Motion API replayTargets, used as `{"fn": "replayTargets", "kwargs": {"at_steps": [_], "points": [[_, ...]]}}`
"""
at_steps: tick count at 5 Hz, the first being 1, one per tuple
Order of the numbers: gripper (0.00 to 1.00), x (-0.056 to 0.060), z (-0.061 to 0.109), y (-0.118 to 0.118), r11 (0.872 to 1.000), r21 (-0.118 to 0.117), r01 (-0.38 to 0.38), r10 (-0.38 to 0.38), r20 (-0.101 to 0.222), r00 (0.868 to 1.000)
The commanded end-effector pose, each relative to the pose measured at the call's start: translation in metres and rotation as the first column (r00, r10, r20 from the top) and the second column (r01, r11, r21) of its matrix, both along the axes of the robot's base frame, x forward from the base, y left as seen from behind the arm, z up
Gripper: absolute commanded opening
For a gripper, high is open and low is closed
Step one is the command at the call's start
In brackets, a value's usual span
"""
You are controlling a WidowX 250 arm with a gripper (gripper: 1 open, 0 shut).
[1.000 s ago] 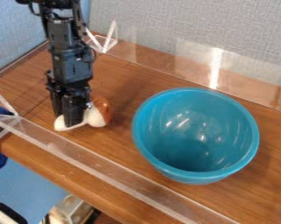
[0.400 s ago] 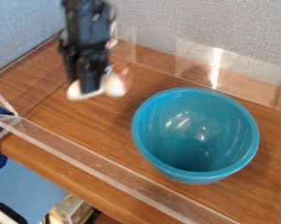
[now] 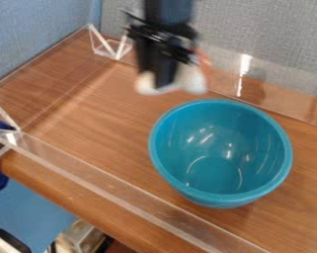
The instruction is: Put the mushroom in the blue bowl
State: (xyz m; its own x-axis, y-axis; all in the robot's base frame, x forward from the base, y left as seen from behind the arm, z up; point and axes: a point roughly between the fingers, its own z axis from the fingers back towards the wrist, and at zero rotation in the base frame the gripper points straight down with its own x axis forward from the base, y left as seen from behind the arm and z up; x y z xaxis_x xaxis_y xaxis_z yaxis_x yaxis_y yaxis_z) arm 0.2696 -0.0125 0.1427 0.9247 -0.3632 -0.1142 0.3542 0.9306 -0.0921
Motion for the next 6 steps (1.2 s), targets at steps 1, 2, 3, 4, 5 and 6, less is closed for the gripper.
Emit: {"fn": "replayTargets", "kwargs": {"at_steps": [1, 2, 3, 4, 5, 6], "points": [[0.0, 0.012, 0.003, -0.041, 0.998, 0.005, 0.056, -0.056, 0.033, 0.998], [0.0, 0.021, -0.012, -0.076, 0.991, 0.002, 0.131, -0.131, -0.001, 0.991], [0.0, 0.028, -0.03, -0.099, 0.985, -0.001, 0.172, -0.172, -0.031, 0.985], [0.0, 0.031, -0.042, -0.084, 0.988, -0.004, 0.154, -0.155, -0.044, 0.987], [0.0, 0.035, -0.047, -0.066, 0.99, -0.011, 0.141, -0.141, -0.046, 0.989], [0.0, 0.04, -0.047, -0.039, 0.993, -0.011, 0.118, -0.118, -0.045, 0.992]]}}
